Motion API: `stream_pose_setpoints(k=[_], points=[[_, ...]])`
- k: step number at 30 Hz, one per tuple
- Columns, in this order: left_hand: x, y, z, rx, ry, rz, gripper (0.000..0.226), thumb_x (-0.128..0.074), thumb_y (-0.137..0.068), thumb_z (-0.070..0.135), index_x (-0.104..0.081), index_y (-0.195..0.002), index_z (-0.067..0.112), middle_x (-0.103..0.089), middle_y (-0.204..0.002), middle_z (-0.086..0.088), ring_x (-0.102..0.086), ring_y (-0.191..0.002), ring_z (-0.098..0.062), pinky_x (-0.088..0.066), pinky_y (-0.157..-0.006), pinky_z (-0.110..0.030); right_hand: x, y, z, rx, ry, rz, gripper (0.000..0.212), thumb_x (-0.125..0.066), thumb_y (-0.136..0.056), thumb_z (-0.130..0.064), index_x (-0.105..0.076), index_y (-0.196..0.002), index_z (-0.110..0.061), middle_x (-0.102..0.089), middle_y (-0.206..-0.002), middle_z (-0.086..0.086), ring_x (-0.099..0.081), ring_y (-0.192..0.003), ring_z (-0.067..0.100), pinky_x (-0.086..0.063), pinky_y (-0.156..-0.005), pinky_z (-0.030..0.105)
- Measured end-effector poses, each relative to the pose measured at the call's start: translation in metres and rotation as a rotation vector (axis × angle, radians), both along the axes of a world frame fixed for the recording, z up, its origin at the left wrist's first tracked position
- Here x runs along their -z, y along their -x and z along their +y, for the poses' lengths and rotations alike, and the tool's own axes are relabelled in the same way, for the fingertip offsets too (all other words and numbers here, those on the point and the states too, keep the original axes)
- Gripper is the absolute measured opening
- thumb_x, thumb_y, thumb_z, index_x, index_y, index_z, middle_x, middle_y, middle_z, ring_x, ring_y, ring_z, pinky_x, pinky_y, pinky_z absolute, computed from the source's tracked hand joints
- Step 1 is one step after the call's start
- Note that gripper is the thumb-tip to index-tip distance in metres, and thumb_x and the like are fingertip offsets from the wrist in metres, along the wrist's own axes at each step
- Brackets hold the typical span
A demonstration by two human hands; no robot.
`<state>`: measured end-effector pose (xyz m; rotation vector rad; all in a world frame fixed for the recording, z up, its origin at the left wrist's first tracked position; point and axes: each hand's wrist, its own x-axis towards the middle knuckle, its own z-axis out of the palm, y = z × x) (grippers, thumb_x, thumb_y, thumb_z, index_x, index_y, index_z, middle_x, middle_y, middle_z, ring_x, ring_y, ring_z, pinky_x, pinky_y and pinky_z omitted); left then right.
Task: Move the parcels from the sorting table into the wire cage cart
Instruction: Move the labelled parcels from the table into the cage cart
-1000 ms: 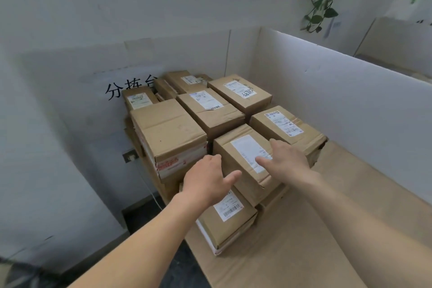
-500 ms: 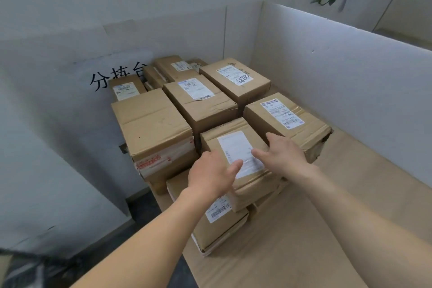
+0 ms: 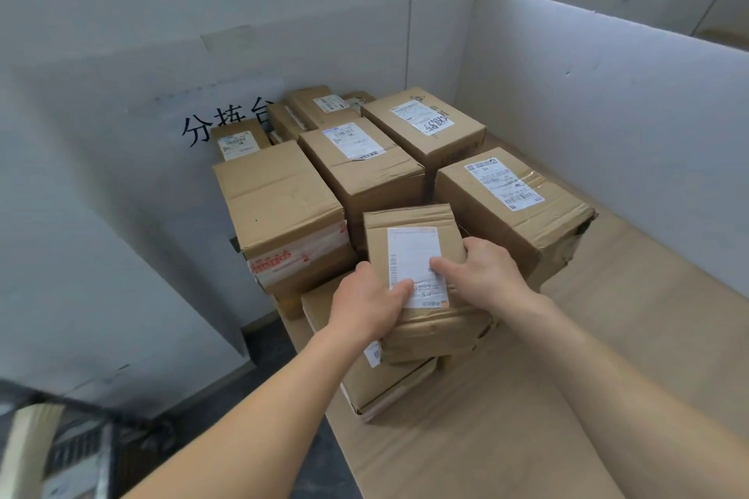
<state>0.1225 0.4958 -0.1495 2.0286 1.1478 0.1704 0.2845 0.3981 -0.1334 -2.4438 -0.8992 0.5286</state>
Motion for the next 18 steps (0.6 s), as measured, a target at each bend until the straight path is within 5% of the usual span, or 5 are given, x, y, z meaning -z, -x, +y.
stream_pose_setpoints(k=[11, 18], points=[[-0.024, 0.100, -0.032, -0.033, -0.009, -0.133, 0.043, -0.070, -0.088, 0.051, -0.044, -0.115, 0.030, -0.063, -0.123, 0.007, -0.057, -0.091, -0.007, -0.048, -0.064, -0.020, -0.023, 0.092, -0.033, -0.039, -0.100, 0.011, 0.037, -0.072, -0.081, -0.056, -0.057, -0.106, -0.033, -0.063, -0.098, -0.014, -0.064, -0.092, 0.012, -0.059, -0.081, 0.040], [-0.038, 0.228, -0.067, -0.138, -0.042, -0.168, 0.055, -0.071, -0.084, 0.055, -0.050, -0.122, 0.021, -0.063, -0.116, 0.006, -0.062, -0.097, -0.014, -0.053, -0.072, -0.026, -0.041, 0.209, -0.055, -0.146, -0.133, -0.027, 0.035, -0.074, -0.081, -0.055, -0.059, -0.105, -0.034, -0.065, -0.096, -0.015, -0.062, -0.088, 0.007, -0.054, -0.073, 0.031]])
